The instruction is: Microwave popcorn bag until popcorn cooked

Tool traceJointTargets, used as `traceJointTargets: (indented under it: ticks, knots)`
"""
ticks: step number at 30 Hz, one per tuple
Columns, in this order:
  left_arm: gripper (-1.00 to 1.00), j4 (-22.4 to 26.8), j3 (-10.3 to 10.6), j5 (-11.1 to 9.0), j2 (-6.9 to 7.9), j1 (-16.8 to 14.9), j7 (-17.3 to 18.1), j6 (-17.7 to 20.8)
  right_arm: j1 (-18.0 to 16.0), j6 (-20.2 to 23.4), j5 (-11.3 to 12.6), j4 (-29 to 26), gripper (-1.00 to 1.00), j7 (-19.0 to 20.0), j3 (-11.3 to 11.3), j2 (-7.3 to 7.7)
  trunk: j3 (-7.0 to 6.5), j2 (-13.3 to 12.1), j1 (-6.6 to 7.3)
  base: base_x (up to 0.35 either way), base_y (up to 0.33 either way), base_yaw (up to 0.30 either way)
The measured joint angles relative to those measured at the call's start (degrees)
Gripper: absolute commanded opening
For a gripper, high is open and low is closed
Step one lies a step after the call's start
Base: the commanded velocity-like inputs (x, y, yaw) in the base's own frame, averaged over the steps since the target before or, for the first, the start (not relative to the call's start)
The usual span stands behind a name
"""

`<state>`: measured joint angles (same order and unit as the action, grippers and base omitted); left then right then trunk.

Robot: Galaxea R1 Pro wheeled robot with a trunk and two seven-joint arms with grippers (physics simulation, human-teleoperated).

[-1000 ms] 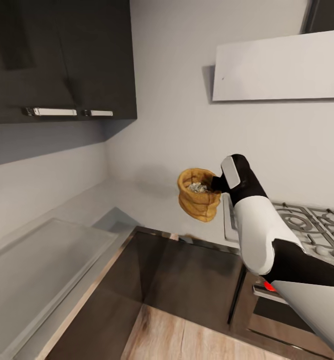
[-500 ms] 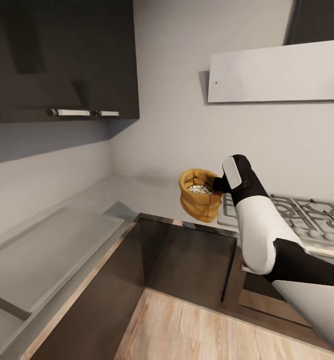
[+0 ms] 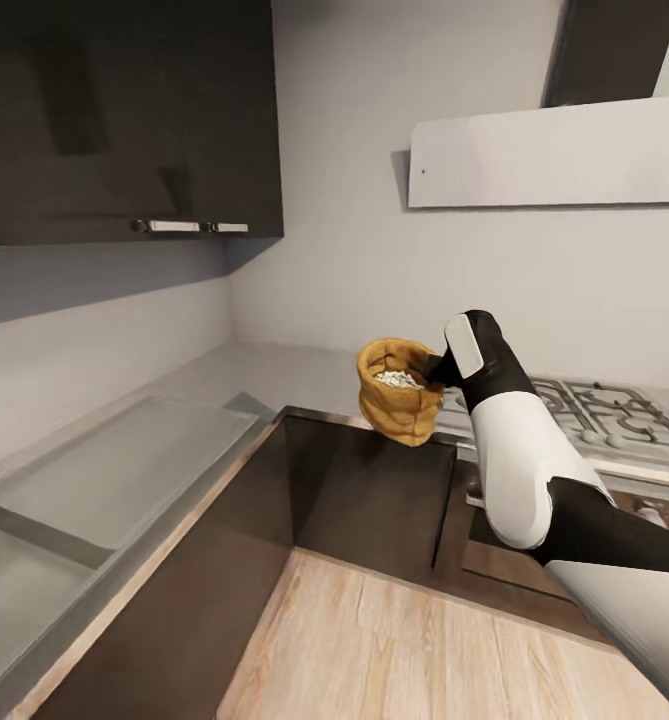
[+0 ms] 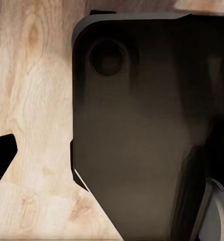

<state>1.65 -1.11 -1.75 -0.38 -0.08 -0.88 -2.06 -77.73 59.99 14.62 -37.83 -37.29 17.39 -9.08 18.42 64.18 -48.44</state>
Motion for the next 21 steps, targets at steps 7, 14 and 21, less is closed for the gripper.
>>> traceJointTargets:
  ticks: [7, 14, 21]
  knots:
    - [1.0, 0.0, 0.0, 0.0, -0.05, 0.0, 0.0, 0.0, 0.0, 0.0, -0.3, 0.1, -1.0, -0.2, 0.0, 0.05, 0.0, 0.0, 0.0, -0.348, 0.0, 0.0]
    - [1.0, 0.0, 0.0, 0.0, -0.03, 0.0, 0.0, 0.0, 0.0, 0.0, -0.2, 0.1, -1.0, -0.1, 0.0, 0.02, 0.0, 0.0, 0.0, -0.348, 0.0, 0.0]
    - [1.0, 0.0, 0.0, 0.0, 0.02, 0.0, 0.0, 0.0, 0.0, 0.0, -0.3, 0.1, -1.0, -0.3, 0.1, 0.04, 0.0, 0.0, 0.0, -0.348, 0.0, 0.0]
